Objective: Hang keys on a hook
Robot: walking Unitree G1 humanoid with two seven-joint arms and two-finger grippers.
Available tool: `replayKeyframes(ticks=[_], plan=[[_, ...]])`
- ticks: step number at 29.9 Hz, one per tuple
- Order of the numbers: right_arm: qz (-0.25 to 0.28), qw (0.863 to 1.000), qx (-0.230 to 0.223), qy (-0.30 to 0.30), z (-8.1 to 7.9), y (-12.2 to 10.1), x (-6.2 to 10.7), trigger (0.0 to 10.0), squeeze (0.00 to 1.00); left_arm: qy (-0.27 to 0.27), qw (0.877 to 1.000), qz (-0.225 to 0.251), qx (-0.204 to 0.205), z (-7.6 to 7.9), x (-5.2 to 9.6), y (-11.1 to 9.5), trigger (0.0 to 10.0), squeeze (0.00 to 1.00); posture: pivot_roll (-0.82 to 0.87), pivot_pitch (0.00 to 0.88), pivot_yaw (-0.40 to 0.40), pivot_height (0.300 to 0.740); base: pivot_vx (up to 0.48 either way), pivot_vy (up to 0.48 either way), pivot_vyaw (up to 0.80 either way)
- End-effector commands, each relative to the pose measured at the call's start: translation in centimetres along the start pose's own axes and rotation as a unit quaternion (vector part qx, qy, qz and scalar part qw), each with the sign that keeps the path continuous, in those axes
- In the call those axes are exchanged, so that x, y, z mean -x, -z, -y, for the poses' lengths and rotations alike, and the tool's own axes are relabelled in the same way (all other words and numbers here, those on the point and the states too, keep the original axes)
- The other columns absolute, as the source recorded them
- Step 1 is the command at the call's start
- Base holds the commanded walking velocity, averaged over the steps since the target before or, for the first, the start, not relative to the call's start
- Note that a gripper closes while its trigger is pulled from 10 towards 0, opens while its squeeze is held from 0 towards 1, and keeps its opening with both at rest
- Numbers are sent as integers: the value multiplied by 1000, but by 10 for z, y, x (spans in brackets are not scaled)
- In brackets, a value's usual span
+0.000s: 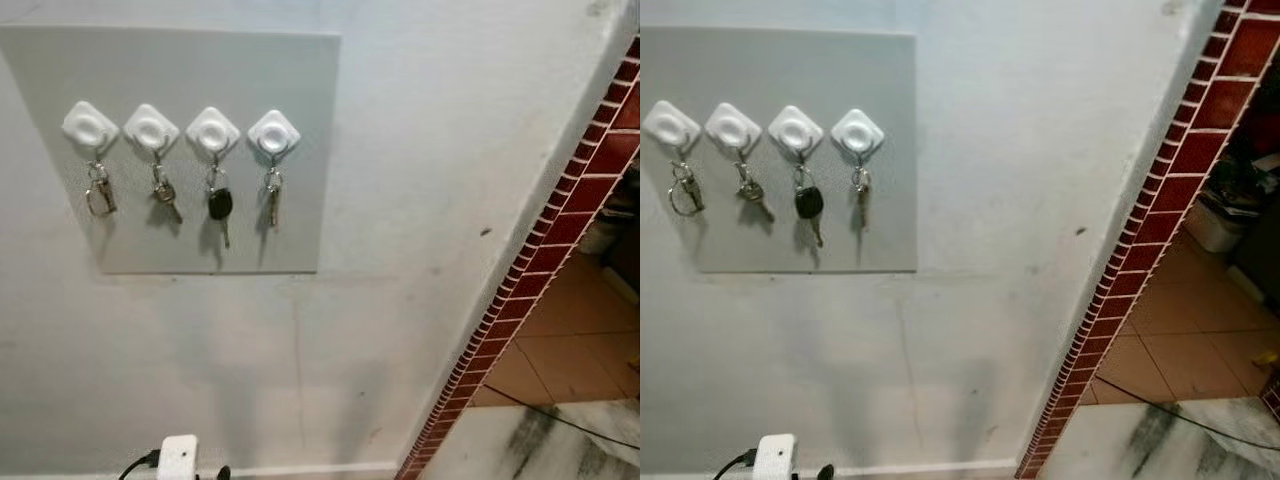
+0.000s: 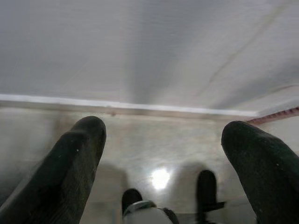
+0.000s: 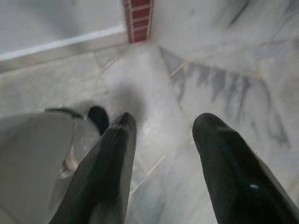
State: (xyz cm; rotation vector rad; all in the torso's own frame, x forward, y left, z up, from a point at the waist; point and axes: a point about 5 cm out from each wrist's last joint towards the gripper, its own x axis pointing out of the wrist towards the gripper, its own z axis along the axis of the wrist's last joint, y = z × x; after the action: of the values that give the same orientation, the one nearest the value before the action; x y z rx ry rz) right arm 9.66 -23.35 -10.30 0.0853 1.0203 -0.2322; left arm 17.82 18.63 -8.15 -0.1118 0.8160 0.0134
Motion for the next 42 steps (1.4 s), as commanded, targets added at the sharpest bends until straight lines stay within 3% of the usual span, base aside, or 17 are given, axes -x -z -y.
replayKeyframes(ticks=[1, 22, 25, 42], plan=[[-3, 1000, -6, 4, -1, 0, 0, 10000, 0, -6, 1000, -4, -3, -6, 2, 2, 10000, 0, -41, 0, -29, 740, 0, -480, 0], [-13, 1000, -11, 7, -1, 6, 1, 10000, 0, -8, 1000, -2, -12, -6, 1, -1, 10000, 0, -40, 0, -17, 740, 0, -465, 0], [-17, 1000, -14, 8, -1, 8, 2, 10000, 0, -13, 1000, 0, 7, -9, 1, -2, 10000, 0, -43, 0, -3, 740, 0, 0, 0], [-17, 1000, -21, 12, -4, 9, 1, 10000, 0, -9, 1000, -3, -8, -14, 0, -6, 10000, 0, -51, 0, 69, 740, 0, 0, 0]])
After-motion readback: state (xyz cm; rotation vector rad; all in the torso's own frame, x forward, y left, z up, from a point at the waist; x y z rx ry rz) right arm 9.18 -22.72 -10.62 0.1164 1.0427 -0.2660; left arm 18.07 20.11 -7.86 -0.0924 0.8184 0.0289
